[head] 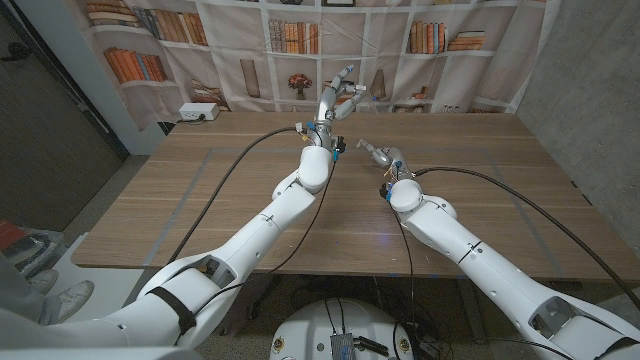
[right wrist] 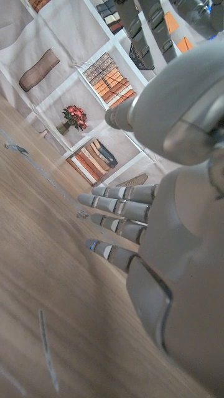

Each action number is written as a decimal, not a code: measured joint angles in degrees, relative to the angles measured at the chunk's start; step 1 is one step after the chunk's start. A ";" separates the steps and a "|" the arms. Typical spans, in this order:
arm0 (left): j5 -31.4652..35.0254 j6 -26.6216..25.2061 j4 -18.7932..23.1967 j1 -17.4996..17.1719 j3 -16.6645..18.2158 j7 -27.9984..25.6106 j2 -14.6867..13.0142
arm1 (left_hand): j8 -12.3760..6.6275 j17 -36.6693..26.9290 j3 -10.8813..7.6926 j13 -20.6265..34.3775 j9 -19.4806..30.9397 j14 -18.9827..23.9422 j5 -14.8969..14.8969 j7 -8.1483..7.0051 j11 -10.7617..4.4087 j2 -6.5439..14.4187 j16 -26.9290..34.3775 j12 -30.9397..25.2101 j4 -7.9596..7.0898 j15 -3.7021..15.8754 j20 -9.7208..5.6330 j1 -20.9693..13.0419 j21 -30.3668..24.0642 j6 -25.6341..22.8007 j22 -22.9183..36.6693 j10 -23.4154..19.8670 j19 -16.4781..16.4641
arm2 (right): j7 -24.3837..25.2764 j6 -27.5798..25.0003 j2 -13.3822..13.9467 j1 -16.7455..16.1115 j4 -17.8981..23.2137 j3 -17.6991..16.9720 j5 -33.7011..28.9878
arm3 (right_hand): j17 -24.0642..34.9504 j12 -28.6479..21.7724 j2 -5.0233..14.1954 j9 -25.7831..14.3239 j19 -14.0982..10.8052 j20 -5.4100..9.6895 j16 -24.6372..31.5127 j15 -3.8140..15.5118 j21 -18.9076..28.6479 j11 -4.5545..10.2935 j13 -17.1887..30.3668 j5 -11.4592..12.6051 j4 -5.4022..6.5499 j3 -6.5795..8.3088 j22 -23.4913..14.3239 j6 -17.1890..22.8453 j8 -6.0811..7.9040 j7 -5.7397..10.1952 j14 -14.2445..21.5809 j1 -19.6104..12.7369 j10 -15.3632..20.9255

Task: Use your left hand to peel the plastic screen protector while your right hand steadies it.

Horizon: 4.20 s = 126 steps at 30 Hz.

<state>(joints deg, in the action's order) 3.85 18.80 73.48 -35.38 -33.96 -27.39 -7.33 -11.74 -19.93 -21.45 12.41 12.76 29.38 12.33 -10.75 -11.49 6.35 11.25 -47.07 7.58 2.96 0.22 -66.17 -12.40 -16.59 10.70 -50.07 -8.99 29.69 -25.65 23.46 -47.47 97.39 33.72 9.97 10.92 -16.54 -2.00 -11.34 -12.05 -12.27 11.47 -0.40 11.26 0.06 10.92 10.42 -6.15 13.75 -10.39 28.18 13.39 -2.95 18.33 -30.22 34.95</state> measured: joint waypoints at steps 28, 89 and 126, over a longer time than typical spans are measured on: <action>0.37 0.69 1.08 -0.63 -0.70 0.03 -0.09 | 0.00 0.27 -0.23 -0.01 0.01 0.00 -0.09 0.00 0.05 -0.01 0.00 -0.45 0.24 0.00 -0.22 0.00 0.00 0.00 -0.04 0.06 0.23 | 0.24 7.93 -1.55 -0.85 -1.79 -2.18 6.53 | 0.01 0.23 0.92 0.01 0.00 0.00 -0.24 0.30 0.00 0.58 0.00 0.00 -0.91 0.82 -0.01 2.95 0.82 2.33 -0.31 -2.20 -0.03; 0.50 3.47 -0.98 0.17 -0.83 -0.79 0.67 | 0.00 0.11 -0.30 -0.05 0.03 0.00 -0.43 0.00 0.00 -0.01 0.00 -1.05 0.32 0.00 -0.42 0.01 0.00 0.00 -0.02 0.00 0.00 | 0.94 11.07 -1.91 -1.50 -2.71 -3.34 10.32 | 0.15 -0.01 9.34 -4.30 -1.01 2.88 1.10 3.09 0.63 5.69 -0.28 1.88 -3.89 6.98 -0.14 28.74 10.15 7.22 6.19 -23.37 6.33; -2.83 13.51 10.75 -6.28 3.00 -1.56 -6.89 | 0.00 0.10 -0.65 -0.39 0.03 0.00 -0.44 0.00 0.20 -0.01 0.00 -1.27 0.17 0.00 -0.41 0.01 0.00 0.01 -0.01 0.40 0.00 | 6.49 6.35 -2.64 -1.19 -1.22 -3.72 10.06 | 0.27 0.23 9.12 -5.31 -1.63 3.06 1.10 3.05 0.67 5.71 -0.27 2.32 -3.49 7.37 -0.19 29.13 10.75 6.82 6.15 -24.04 6.96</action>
<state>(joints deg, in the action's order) 1.02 32.30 84.23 -41.66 -30.96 -28.95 -14.22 -11.74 -19.82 -22.10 12.02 12.79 29.37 11.89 -10.75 -11.28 6.34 11.25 -48.34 7.75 2.95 -0.19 -66.17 -12.40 -16.59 10.69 -49.67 -8.98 36.17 -19.30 20.82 -48.66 96.18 30.00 20.03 11.18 -16.31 7.12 -16.65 -13.68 -9.21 12.57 2.65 11.94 5.77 10.65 12.74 -9.64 21.12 -10.58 57.31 24.14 3.87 24.48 -54.26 41.91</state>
